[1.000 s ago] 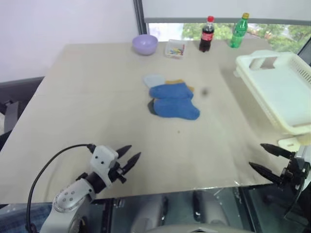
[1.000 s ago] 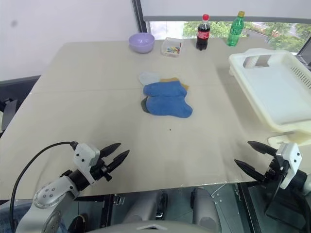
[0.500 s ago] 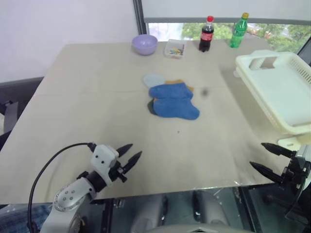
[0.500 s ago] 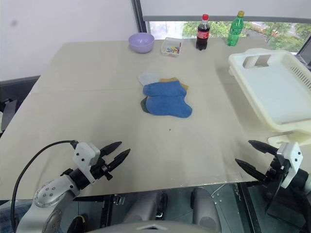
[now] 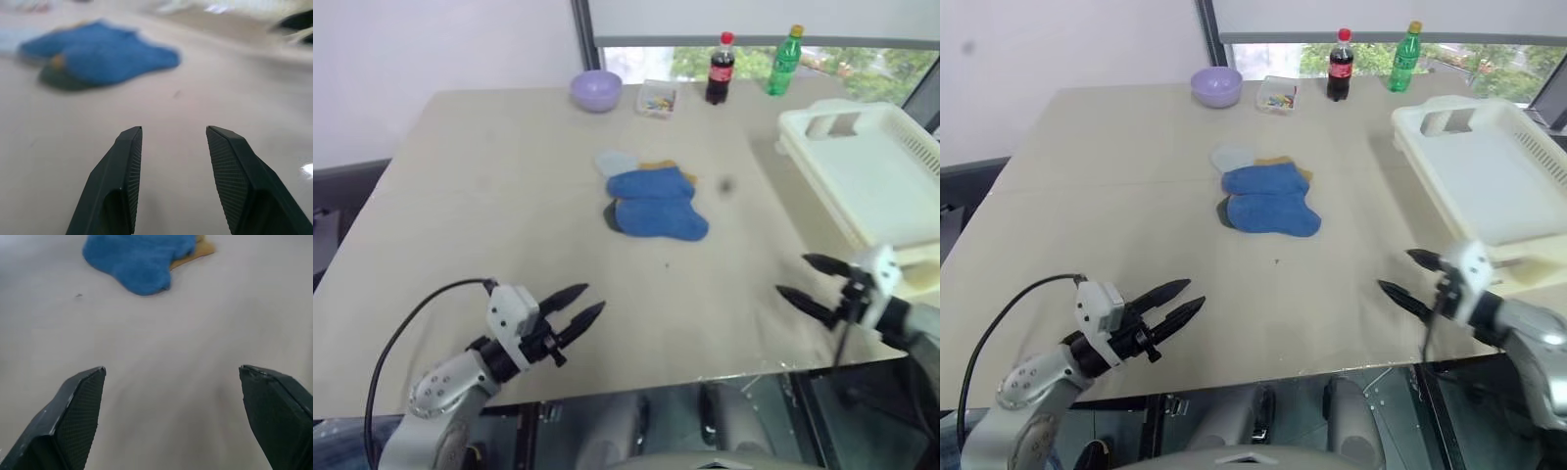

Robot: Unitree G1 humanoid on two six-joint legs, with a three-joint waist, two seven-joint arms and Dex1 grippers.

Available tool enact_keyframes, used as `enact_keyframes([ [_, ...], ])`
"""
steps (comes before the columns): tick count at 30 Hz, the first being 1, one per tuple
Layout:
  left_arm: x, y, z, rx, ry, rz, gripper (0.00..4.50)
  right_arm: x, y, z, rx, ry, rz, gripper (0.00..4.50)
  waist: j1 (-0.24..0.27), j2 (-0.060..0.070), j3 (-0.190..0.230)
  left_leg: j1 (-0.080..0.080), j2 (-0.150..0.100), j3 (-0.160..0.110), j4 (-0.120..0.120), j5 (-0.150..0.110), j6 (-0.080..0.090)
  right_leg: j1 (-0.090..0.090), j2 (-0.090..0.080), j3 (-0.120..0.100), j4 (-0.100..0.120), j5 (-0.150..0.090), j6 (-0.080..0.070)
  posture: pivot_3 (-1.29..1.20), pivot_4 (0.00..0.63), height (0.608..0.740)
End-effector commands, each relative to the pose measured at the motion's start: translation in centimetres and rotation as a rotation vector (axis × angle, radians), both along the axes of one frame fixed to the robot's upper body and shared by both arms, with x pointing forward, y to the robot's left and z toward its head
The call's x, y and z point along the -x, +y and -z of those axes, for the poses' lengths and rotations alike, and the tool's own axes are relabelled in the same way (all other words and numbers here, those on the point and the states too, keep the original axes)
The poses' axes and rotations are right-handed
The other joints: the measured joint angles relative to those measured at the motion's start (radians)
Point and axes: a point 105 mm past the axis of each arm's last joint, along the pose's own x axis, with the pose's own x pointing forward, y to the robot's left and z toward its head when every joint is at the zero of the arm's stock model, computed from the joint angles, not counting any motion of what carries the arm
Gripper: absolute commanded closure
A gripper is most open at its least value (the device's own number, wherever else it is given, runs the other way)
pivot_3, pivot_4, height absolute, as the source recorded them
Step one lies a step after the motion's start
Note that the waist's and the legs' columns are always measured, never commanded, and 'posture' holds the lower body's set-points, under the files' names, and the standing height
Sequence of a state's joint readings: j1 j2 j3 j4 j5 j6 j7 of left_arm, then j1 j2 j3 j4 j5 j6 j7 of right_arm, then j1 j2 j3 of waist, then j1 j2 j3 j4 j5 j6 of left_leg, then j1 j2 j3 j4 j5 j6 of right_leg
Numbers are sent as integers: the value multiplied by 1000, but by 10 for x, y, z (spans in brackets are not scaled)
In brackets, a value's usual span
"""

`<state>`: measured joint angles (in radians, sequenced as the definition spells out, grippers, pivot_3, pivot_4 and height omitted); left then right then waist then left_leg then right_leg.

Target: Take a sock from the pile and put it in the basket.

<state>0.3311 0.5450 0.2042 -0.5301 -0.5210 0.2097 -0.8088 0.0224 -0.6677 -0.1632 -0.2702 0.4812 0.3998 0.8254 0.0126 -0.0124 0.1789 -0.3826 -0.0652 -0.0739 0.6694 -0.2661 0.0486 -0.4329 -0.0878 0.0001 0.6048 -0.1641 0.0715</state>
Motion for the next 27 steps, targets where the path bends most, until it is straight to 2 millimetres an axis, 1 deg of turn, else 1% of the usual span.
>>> enact_keyframes([
  [1, -2, 8, -16, -8, -53, 30, 2254, -22, 13, 14, 19, 97, 46, 49, 2, 1, 0, 0, 0, -1, 0, 0, 0, 0, 1, -1, 0, 0, 0, 0, 150, 732],
  [3, -3, 9, -18, -7, -56, 35, 2254, -27, 16, 17, 21, 119, 56, 49, 9, 1, 0, -3, -1, -2, 0, 3, 4, -3, 3, -3, 0, 1, -4, 0, 150, 732],
  [5, -10, 16, -29, -24, -85, 45, 2254, -57, 31, 15, -78, 128, 119, 49, 7, -1, 0, -5, -2, -2, 0, 3, 4, -5, 3, -3, 0, 4, -10, 0, 150, 732],
  [7, -14, 22, -35, -43, -104, 50, 2254, -76, 50, 12, -146, 148, 121, 49, -6, -1, 0, -7, -2, 0, 0, 3, 3, -7, 3, -1, -1, 6, -12, 0, 150, 732],
  [10, -19, 27, -38, -62, -116, 50, 2254, -93, 70, 7, -174, 152, 96, 49, -10, -1, 0, -10, -2, 1, 1, 4, 2, -11, 6, 1, 1, 8, -15, 0, 150, 732],
  [13, -25, 29, -38, -68, -120, 45, 2254, -107, 91, -1, -221, 159, 74, 49, -16, -1, 0, -10, -1, 1, 0, 5, 1, -12, 8, 0, 2, 11, -13, 0, 150, 732],
  [15, -27, 31, -37, -71, -122, 38, 2254, -113, 101, 2, -179, 143, 56, 49, -19, -1, 0, -10, -1, 0, 0, 5, 0, -13, 9, 0, 2, 11, -13, 0, 150, 732],
  [18, -30, 33, -37, -72, -123, 28, 2254, -117, 110, 7, -129, 120, 34, 49, -26, -1, 0, -10, -1, 0, 0, 6, 0, -13, 9, 0, 2, 12, -14, 0, 150, 732],
  [20, -31, 36, -37, -69, -122, 11, 2254, -117, 113, 10, -104, 100, 16, 584, -28, -1, 0, -10, -1, 1, 0, 6, -1, -12, 9, 0, 2, 12, -14, 0, 150, 732],
  [21, -32, 37, -37, -67, -122, 2, 2254, -116, 114, 11, -92, 90, 6, 693, -28, -1, 0, -9, -1, 1, 0, 6, -1, -12, 9, 0, 2, 12, -14, 0, 150, 732],
  [22, -32, 38, -36, -70, -120, -2, 2254, -115, 115, 13, -77, 83, -4, 1329, -29, -1, 0, -9, -1, 1, 0, 6, -1, -12, 9, 0, 3, 12, -14, 0, 150, 732],
  [24, -31, 39, -34, -75, -116, -5, 2254, -113, 116, 15, -56, 72, -17, 1992, -30, -1, 0, -9, 0, 1, 0, 7, -2, -13, 10, 0, 3, 13, -15, 0, 150, 732],
  [25, -31, 39, -34, -76, -114, -5, 2254, -113, 116, 16, -52, 68, -20, 2485, -31, -1, 0, -9, 1, 1, 0, 7, -3, -13, 11, 1, 3, 13, -16, 0, 150, 732],
  [26, -31, 38, -33, -76, -113, -5, 2254, -113, 117, 16, -52, 65, -22, 2837, -31, -1, 0, -8, 1, 1, 0, 7, -3, -13, 11, 1, 3, 13, -16, 0, 150, 732],
  [27, -31, 38, -33, -76, -112, -4, 2254, -113, 117, 15, -52, 63, -23, 3283, -31, -1, 0, -8, 2, 1, -1, 7, -3, -13, 12, 1, 4, 14, -16, 0, 150, 732],
])
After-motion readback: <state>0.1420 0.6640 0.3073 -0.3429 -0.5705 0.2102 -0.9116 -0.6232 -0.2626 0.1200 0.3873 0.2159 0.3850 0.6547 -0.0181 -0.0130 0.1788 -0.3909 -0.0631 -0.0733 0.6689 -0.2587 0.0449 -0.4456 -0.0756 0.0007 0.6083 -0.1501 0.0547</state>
